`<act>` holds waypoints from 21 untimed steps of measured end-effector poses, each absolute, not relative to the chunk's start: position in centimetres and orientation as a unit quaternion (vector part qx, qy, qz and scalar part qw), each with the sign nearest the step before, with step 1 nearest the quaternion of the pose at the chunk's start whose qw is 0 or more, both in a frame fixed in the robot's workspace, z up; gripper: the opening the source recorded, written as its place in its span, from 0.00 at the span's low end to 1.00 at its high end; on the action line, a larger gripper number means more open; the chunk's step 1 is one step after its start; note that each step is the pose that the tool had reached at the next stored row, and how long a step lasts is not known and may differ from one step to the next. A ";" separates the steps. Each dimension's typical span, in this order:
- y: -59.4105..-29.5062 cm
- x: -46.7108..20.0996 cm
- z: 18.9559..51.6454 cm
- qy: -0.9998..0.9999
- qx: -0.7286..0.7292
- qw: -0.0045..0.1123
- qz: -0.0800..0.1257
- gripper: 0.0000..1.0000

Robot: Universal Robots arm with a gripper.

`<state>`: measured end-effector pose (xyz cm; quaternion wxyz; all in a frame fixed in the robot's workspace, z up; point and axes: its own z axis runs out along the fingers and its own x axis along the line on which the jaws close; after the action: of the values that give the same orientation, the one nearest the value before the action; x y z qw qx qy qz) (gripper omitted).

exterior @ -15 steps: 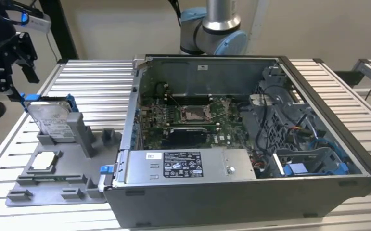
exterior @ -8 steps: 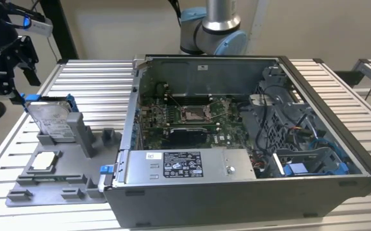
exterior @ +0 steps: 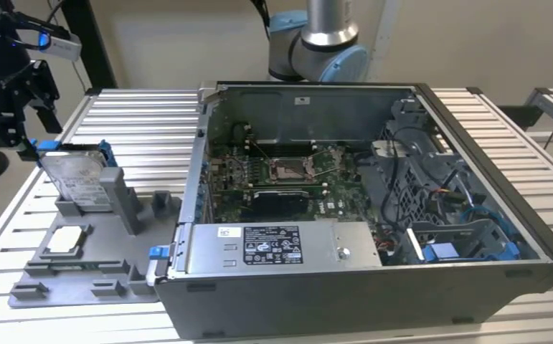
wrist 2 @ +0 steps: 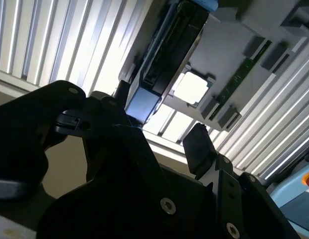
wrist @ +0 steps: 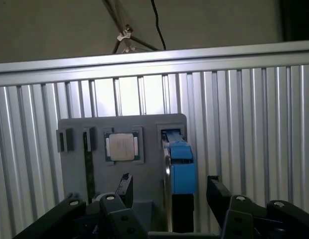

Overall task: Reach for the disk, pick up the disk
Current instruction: 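Pick up the disk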

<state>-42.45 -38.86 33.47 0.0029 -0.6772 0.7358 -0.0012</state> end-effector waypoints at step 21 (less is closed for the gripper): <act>-37.1 -42.4 30.9 0.727 -0.686 0.002 -0.010 1.00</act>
<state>-42.42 -37.11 30.94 0.0019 -0.6861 0.7275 -0.0103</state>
